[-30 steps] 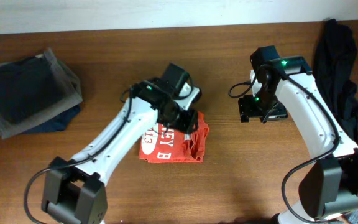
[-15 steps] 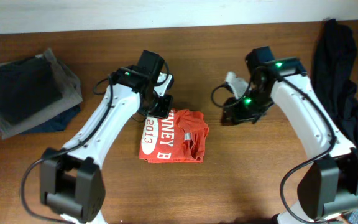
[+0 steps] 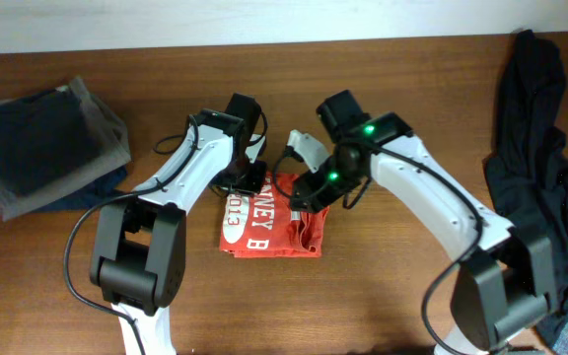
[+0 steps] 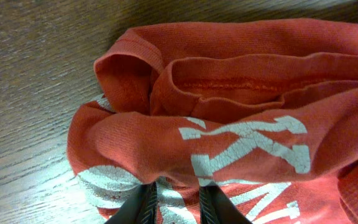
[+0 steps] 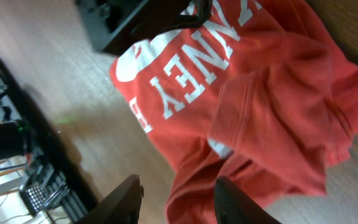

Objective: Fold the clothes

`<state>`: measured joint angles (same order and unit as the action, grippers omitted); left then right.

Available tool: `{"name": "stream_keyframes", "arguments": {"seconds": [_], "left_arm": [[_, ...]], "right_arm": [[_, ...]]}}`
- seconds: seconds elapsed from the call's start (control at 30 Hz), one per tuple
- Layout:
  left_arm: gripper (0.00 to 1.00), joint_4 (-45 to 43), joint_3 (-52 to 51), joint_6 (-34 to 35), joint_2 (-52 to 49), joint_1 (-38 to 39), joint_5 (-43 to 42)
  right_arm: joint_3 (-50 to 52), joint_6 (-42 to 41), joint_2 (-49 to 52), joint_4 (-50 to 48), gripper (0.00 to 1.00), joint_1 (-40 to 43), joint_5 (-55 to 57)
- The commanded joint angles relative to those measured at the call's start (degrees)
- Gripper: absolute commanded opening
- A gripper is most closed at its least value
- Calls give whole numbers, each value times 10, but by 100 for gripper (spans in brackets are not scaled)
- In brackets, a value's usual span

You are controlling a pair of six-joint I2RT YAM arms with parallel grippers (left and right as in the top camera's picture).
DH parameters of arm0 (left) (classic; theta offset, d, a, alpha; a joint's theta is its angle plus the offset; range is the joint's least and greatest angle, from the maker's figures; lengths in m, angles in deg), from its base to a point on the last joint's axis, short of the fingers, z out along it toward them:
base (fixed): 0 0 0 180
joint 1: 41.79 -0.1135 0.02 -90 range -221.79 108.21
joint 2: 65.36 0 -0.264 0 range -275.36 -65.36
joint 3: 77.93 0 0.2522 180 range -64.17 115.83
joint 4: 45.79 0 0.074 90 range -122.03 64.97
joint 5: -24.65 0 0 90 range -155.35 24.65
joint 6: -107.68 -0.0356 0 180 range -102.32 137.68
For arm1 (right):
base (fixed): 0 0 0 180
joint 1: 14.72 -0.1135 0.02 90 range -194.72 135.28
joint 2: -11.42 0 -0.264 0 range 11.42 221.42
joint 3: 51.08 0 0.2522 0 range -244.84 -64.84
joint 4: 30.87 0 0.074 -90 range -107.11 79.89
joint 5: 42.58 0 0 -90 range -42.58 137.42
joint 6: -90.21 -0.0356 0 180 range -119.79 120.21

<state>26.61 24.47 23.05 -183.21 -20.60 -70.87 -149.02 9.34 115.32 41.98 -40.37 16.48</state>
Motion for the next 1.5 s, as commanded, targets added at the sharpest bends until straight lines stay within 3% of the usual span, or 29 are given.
{"name": "stream_keyframes", "arguments": {"seconds": [0.0,0.37,0.57,0.67,1.07,1.13,1.23,1.3,1.47], "left_arm": [[23,-9,2,-9,-13,-4,9],[23,-11,2,-9,-13,-4,9],[24,-9,2,-9,-13,-4,9],[23,-9,2,-9,-13,-4,9],[23,4,2,-9,-13,-4,9],[20,13,2,-9,-13,-4,9],[6,36,2,5,-13,-4,9],[1,45,2,25,-6,-4,9],[3,-3,2,29,48,-4,18]], "right_arm": [[5,-13,30,-17,43,-13,16],[5,-33,102,-76,43,-17,50],[5,-144,109,-89,43,-8,273],[5,-176,109,-90,43,7,319],[4,-176,102,-52,44,47,317],[-2,-176,96,-31,44,52,316],[-20,-176,77,11,43,55,306],[-33,-176,59,38,44,55,281],[-39,-176,8,62,44,55,120]]}}
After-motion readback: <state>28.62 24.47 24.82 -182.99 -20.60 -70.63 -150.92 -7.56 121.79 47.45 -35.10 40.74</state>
